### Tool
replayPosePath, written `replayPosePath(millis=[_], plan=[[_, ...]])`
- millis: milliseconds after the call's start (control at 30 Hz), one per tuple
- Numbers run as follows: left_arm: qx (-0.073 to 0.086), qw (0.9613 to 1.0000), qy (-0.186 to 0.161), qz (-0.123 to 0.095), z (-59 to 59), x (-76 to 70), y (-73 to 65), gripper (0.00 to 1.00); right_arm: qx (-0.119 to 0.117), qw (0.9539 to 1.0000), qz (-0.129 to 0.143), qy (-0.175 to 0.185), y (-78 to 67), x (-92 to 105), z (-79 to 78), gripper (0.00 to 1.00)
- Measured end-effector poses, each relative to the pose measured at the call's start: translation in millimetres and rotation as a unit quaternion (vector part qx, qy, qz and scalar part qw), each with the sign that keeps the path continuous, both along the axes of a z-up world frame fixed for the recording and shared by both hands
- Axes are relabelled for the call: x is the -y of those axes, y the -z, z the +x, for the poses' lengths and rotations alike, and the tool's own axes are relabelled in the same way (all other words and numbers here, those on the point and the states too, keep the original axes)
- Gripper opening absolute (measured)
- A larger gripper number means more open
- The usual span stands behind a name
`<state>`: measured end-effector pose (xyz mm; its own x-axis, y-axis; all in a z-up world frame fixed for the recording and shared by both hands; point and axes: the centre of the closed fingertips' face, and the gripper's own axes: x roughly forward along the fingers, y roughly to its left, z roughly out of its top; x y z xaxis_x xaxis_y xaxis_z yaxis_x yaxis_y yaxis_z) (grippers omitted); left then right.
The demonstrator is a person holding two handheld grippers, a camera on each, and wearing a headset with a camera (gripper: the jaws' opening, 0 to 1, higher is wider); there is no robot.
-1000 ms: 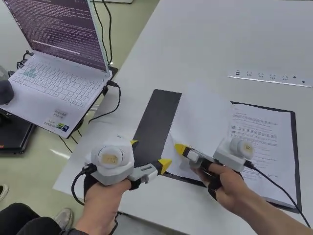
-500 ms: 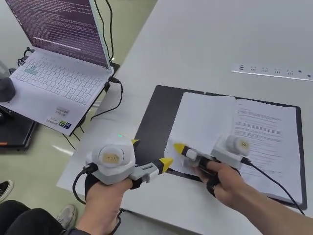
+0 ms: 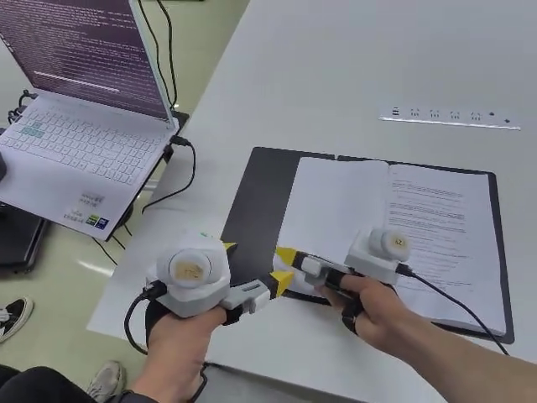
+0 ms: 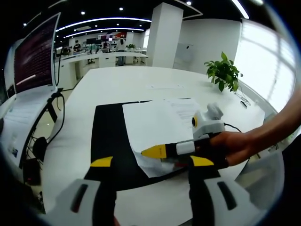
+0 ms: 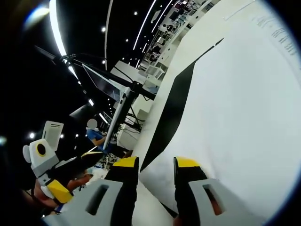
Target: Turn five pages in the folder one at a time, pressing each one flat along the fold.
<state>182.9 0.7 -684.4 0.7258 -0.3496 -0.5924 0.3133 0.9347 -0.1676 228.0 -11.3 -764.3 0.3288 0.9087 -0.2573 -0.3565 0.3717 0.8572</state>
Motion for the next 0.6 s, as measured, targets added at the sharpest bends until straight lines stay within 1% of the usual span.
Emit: replayPosePath(millis=[67,100,167,267,333,433,500,600], plan=[[-0.002,1.0,0.005,-0.002,-1.4,2.8,3.1,0.62,-0.003,1.0,0.005,-0.007,-3.5,2.0,-3.6,0.33],[-0.004,1.0,0.008,-0.001,-2.0,4.0,5.0,0.62,0.002,0.9999,0.005,-0.009,-4.5,3.3,-4.4,0.35],[-0.005,0.9999,0.013,-0.003,-3.3,6.8,7.4,0.6,0.025,0.9996,-0.003,-0.013,-7.7,8.6,-6.2,0.37],[-0.008,0.9998,0.015,-0.005,-2.6,7.3,12.9,0.56,0.033,0.9994,0.005,-0.002,-15.0,18.7,-5.6,0.38],[-0.015,0.9997,0.021,0.002,-1.8,6.0,18.7,0.52,0.04,0.9992,-0.005,0.0,-14.8,26.7,-5.2,0.37],[-0.015,0.9995,0.027,0.004,2.3,5.1,21.8,0.47,0.049,0.9986,-0.017,-0.001,-14.2,38.3,-5.5,0.37],[-0.016,0.9994,0.029,0.006,6.1,4.2,24.7,0.4,0.053,0.9984,-0.021,0.006,-15.1,47.7,-4.3,0.36],[-0.015,0.9993,0.035,-0.001,11.7,6.8,24.8,0.3,0.055,0.9979,-0.027,0.022,-16.9,60.7,-1.8,0.34]])
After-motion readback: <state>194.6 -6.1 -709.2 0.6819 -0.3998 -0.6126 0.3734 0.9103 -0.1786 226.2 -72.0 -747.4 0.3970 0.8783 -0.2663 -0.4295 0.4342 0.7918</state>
